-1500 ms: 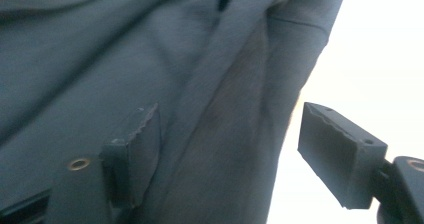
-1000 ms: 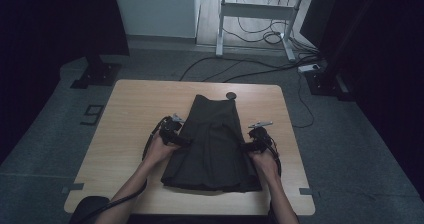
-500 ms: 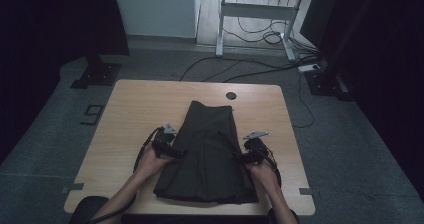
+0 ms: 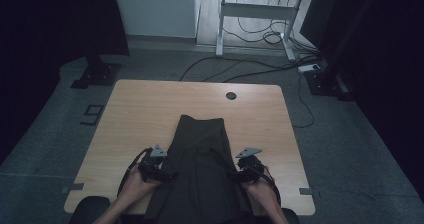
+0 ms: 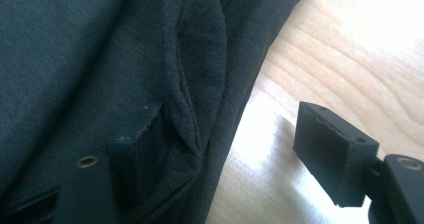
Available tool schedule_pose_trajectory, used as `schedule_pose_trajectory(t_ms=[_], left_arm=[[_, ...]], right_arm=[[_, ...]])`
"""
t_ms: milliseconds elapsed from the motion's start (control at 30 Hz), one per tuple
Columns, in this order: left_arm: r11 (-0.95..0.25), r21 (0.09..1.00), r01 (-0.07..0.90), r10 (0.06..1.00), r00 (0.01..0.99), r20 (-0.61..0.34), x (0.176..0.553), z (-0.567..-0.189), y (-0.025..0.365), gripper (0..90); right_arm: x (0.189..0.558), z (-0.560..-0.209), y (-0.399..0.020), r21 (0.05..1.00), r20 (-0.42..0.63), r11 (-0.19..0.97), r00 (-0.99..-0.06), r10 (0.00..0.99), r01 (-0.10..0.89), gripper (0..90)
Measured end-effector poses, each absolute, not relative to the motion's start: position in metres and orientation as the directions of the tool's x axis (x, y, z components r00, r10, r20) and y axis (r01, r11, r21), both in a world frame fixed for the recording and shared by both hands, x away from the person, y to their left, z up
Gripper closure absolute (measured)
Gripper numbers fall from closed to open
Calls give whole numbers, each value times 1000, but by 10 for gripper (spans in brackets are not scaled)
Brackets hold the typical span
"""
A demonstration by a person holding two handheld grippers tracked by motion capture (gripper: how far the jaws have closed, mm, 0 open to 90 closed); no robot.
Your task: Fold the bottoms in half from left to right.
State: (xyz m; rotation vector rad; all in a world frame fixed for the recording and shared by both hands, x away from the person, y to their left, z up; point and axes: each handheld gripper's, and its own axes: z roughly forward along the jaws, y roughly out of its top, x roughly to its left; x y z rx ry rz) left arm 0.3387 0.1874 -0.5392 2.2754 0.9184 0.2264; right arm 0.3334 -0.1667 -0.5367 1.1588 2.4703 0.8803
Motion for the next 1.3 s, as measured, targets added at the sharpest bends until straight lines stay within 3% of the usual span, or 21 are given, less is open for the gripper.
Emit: schedule_pose_trajectory(t_ms=[100,333,633,967,1300], left_arm=[[-548,648,530,656,752,-60,345,-530,189,106],[-508,693,512,684,729,-37,376,-502,195,108],[-461,714,526,732,680,-28,437,-482,189,137],[-464,676,573,767,641,-16,479,-502,168,144],[-442,629,639,814,581,-18,498,-535,175,155]], right_arm=[[335,-533,-169,616,38,474,-625,780,629,243],[348,-508,-169,666,48,446,-632,774,598,233],[408,-481,-138,704,46,421,-629,776,572,228],[466,-495,-106,665,29,413,-574,818,622,223],[489,-528,-116,624,-11,413,-521,854,663,247]])
